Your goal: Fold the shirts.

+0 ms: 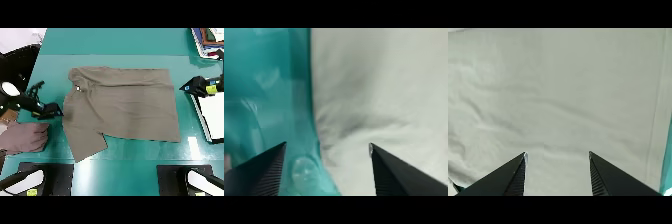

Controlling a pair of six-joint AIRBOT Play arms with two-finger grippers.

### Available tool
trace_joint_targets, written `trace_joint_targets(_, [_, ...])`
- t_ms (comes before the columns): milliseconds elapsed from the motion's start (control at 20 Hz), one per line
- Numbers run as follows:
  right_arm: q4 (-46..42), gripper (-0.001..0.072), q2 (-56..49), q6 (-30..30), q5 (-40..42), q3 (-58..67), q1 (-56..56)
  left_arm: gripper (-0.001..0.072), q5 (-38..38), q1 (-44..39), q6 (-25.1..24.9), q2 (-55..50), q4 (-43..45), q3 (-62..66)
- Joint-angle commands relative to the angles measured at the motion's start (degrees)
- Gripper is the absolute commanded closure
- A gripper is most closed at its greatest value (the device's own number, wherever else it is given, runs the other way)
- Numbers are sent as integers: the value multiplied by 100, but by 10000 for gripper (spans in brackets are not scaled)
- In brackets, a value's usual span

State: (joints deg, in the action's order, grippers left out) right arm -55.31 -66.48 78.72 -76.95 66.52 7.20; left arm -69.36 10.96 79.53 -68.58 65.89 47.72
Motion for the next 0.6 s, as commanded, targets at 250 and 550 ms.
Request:
trace_joint_targets(250, [28, 265, 664, -15, 162, -625, 15, 107, 599, 9, -203, 192, -780, -1023])
trace_joint_targets(550, [17, 264, 654, -15, -59, -627, 127, 674, 713, 9, -599, 192, -1244, -1062])
